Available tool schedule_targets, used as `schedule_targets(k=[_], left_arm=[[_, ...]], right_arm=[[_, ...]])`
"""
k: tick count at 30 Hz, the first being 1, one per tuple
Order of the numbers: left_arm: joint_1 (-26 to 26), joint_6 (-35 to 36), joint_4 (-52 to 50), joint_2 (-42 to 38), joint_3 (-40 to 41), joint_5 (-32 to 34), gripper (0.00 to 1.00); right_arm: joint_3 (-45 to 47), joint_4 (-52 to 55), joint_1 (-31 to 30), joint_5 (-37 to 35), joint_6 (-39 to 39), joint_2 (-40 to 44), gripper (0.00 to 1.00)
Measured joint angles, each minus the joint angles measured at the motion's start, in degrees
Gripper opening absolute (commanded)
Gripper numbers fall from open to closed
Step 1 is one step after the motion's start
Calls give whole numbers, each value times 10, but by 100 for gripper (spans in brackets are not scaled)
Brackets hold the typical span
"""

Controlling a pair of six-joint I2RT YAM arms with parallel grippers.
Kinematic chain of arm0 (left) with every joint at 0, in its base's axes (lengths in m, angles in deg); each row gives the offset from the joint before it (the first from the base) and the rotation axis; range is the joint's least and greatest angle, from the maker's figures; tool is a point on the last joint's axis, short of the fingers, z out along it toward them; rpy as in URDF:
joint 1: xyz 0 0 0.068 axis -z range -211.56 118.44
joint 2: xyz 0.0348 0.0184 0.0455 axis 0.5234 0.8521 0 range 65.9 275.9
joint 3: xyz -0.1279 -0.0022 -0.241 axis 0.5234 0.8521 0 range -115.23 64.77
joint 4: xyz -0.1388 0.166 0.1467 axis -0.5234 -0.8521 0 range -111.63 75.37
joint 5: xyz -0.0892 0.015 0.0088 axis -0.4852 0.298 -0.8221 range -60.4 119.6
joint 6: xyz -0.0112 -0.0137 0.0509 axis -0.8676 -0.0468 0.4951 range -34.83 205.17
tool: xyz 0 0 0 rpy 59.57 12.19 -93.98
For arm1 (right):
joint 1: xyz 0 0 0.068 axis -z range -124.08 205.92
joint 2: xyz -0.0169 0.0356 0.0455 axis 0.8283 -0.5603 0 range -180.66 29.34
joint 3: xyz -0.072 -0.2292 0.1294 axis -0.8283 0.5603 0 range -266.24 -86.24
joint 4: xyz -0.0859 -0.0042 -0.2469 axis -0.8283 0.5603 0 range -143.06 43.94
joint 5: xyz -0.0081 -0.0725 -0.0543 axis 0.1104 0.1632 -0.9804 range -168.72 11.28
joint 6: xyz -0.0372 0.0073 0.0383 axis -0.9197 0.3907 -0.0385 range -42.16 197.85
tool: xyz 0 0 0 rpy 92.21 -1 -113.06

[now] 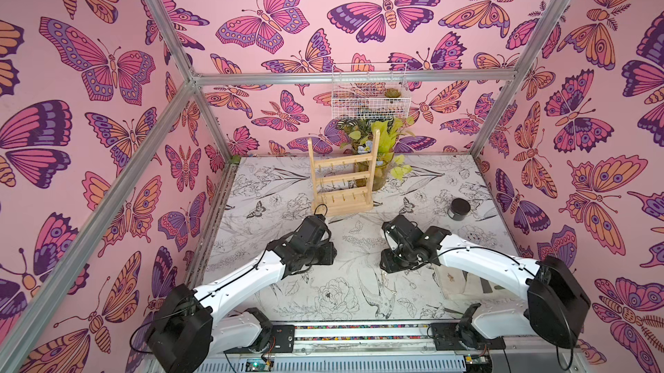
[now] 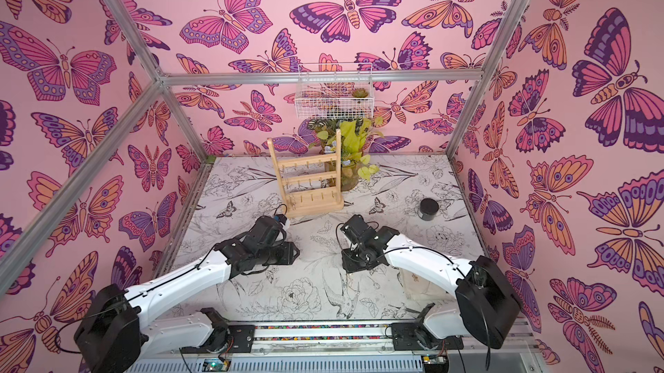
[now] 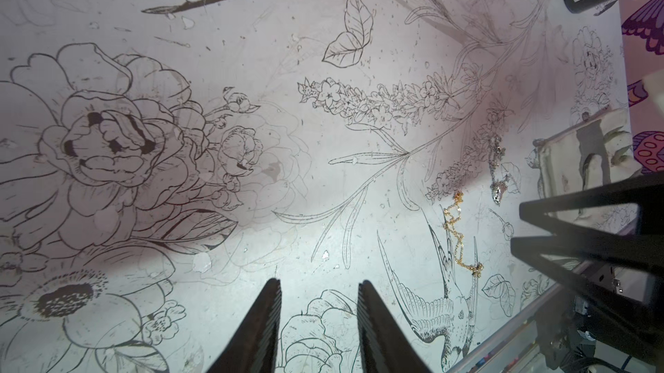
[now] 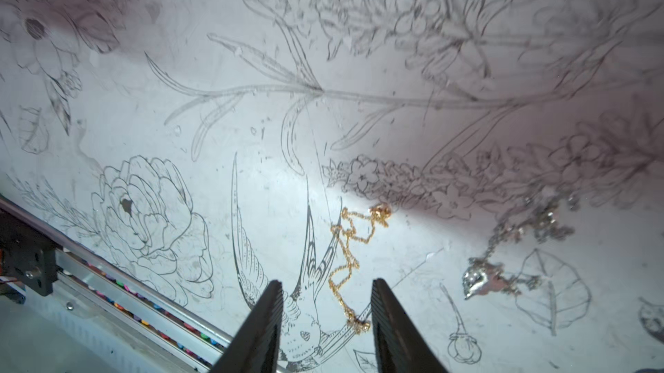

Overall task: Hang the necklace on the jewelry display stand
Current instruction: Pick up the necklace from the center of the board.

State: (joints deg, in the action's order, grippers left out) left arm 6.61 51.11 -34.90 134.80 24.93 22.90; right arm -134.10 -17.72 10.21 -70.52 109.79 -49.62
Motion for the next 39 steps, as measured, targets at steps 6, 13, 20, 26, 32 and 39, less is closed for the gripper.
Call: schedule_targets(k=[6, 13, 20, 26, 32, 39], left_arm=[[-27, 2, 5, 0, 27, -9, 39], [-37, 6, 5, 0, 36, -13, 39], [-40, 10, 5, -3, 37, -13, 39], [-45, 10, 6, -12, 41, -12, 39], [-45, 13, 7, -14, 42, -12, 39], [-52, 17, 7, -33, 45, -10, 39]], right_arm=[[37, 0, -24, 0, 37, 0, 39], [62, -3, -58, -7, 71, 0, 38], [76, 11, -70, -11, 86, 0, 41], [80, 8, -73, -14, 86, -18, 40], [78, 9, -87, -35, 88, -28, 27], [64, 25, -113, -70, 99, -45, 22]])
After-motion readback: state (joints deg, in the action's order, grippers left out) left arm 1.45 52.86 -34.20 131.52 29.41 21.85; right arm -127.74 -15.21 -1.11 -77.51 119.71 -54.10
